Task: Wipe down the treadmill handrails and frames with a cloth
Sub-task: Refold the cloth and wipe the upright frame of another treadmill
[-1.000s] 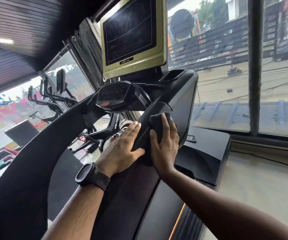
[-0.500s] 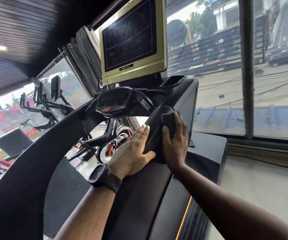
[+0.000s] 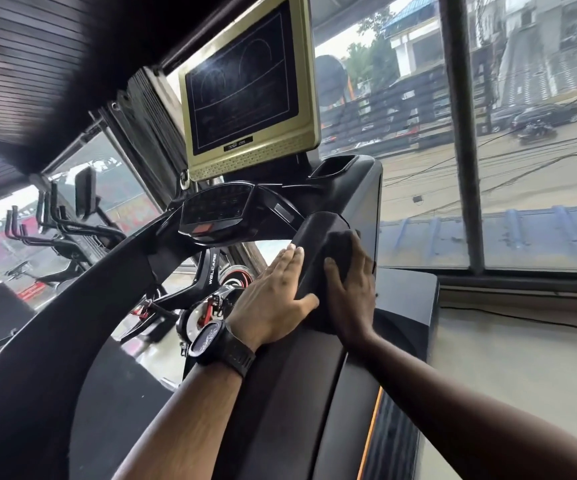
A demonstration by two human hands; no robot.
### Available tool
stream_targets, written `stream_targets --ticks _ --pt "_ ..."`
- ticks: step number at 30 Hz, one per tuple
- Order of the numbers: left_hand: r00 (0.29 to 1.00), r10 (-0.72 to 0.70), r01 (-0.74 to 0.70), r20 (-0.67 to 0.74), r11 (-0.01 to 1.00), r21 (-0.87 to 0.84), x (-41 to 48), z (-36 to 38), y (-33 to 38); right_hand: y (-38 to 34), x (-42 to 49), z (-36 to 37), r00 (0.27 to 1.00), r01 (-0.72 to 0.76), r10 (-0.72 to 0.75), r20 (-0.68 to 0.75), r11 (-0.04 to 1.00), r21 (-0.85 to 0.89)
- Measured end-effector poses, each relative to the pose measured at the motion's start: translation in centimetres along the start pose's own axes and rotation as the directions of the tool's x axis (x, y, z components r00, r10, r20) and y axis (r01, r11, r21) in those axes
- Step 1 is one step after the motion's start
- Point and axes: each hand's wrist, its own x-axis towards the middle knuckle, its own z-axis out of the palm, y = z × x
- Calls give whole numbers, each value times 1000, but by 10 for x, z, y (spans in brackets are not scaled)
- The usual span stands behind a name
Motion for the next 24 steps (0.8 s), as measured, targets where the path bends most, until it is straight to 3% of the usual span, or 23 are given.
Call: stream_targets --ticks 4,5,8,9,13,15,16,19,20,24 --pt "1000 20 -20 -12 1000 1 10 -1 2 1 17 -1 967 251 -249 50 966 -62" --pt "1000 20 -20 -10 1000 -3 12 -1 2 4 25 -1 974 224 -223 32 974 -45" --pt "1000 19 -19 -6 1000 -8 18 1 1 5 29 2 996 -79 82 -29 994 71" --pt "1000 16 -16 -5 1000 -12 21 0 2 4 24 2 994 -101 103 -24 992 73" --pt "1000 16 -16 -25 1000 -9 32 -1 5 7 21 -2 963 266 -266 44 964 2" --pt "1000 13 -13 -24 1000 1 34 -2 6 13 39 -4 934 355 -352 56 933 -58" --pt "1000 8 -8 -11 1000 4 34 -2 6 16 45 -3 952 305 -304 38 951 -51" --pt "1000 1 -1 11 1000 10 35 -2 7 11 42 1 998 -51 52 -19 997 58" --pt "1000 1 -1 9 1000 13 36 -1 7 9 37 1 998 -66 67 -15 996 59" --pt "1000 -7 6 9 1000 9 40 -2 7 11 39 -2 962 272 -271 40 962 -32"
